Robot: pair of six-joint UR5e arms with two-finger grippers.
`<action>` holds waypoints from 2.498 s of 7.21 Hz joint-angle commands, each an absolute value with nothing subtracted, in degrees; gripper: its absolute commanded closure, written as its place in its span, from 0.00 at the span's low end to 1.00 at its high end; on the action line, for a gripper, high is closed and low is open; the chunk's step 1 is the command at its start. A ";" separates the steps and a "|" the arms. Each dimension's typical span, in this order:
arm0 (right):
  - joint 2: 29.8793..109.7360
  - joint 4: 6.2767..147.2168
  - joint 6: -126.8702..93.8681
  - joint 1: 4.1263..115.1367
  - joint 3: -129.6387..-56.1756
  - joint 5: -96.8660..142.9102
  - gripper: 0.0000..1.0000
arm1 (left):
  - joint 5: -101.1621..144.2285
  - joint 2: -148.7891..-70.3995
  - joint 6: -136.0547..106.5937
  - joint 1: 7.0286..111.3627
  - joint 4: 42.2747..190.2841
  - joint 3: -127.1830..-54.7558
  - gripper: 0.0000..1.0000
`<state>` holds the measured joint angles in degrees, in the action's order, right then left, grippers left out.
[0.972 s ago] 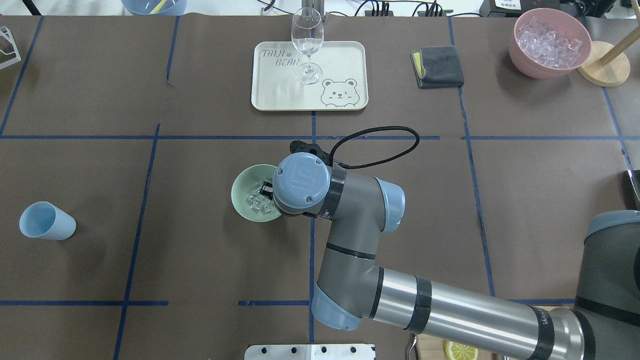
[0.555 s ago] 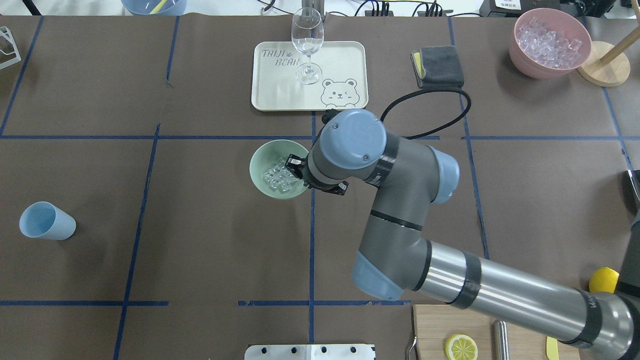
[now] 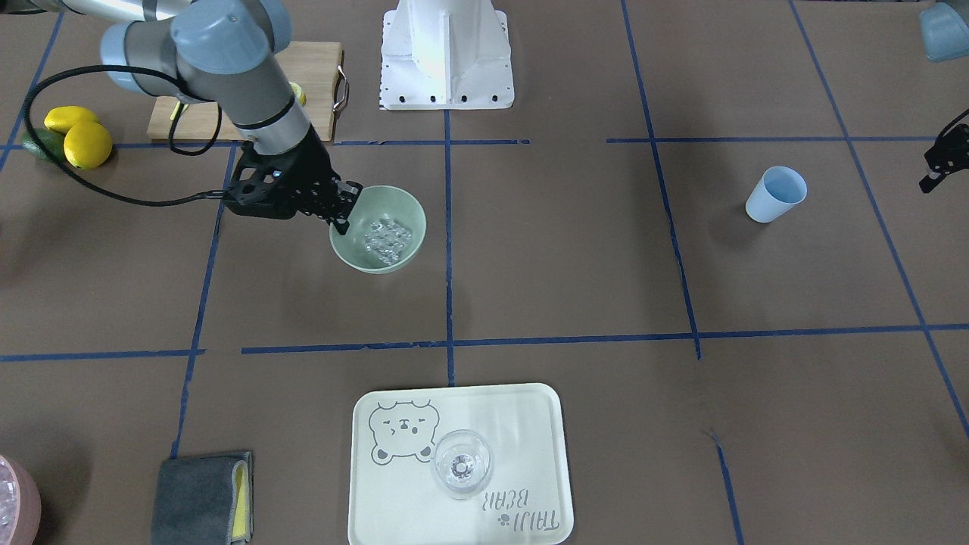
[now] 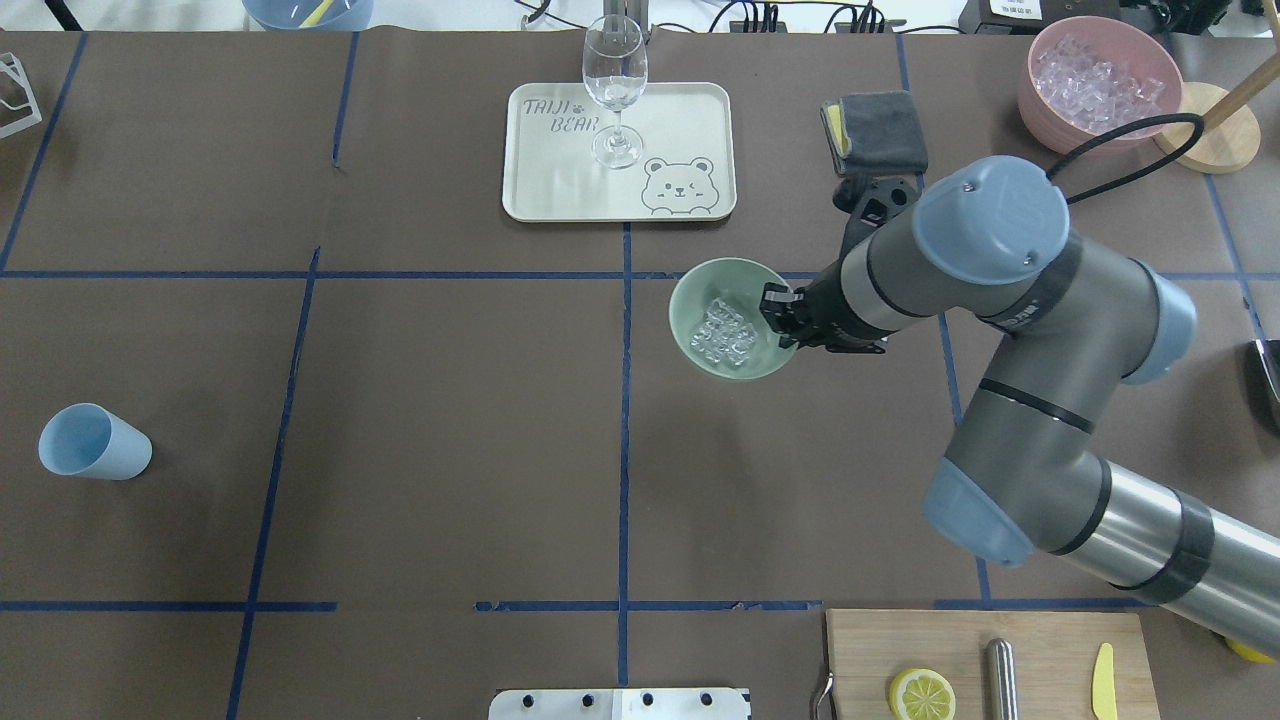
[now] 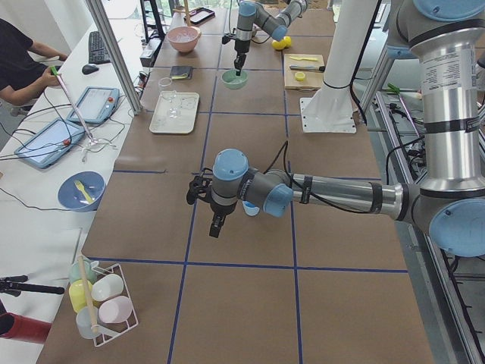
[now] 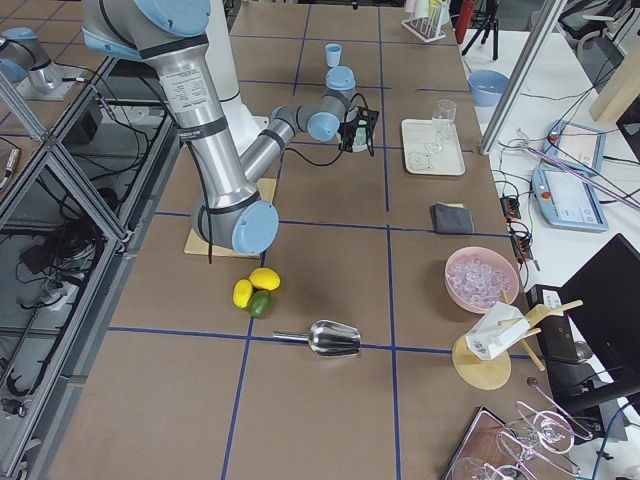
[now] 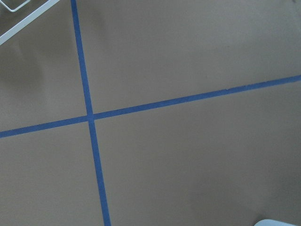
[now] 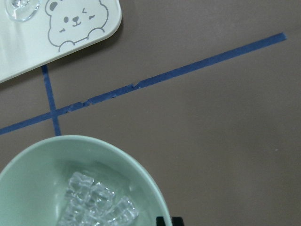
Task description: Pour ice into bowl
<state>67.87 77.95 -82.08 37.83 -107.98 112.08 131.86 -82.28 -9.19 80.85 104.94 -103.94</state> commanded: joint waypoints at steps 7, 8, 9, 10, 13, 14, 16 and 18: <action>101.06 51.88 -56.61 51.83 -104.26 125.82 1.00 | 132.45 -89.91 -1.32 87.36 88.07 -103.80 0.00; 102.64 48.03 -55.04 53.07 -102.15 127.86 1.00 | 132.63 -89.91 -1.32 87.45 88.07 -103.80 0.00; 102.22 46.94 -55.72 52.91 -101.26 127.71 1.00 | 132.63 -89.91 -1.41 87.45 88.07 -103.80 0.00; 102.13 46.85 -55.81 52.91 -100.82 127.71 1.00 | 132.63 -89.74 -1.32 87.45 88.07 -103.97 0.00; 99.15 47.37 -56.07 52.73 -98.45 126.83 1.00 | 132.63 -89.47 -1.32 87.45 88.15 -104.50 0.00; 98.62 47.11 -55.99 52.82 -97.57 126.83 0.89 | 132.63 -89.39 -1.41 87.45 88.15 -104.59 0.00; 98.79 46.85 -56.16 53.00 -97.73 126.48 0.00 | 132.63 -89.30 -1.41 87.45 88.15 -104.59 0.00; 99.14 46.93 -55.99 56.13 -99.65 128.04 0.00 | 132.63 -89.12 -1.41 87.45 88.50 -104.07 0.00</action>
<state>98.94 46.86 -56.07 53.86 -98.40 126.98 132.63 -89.25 -1.36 87.45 88.27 -104.39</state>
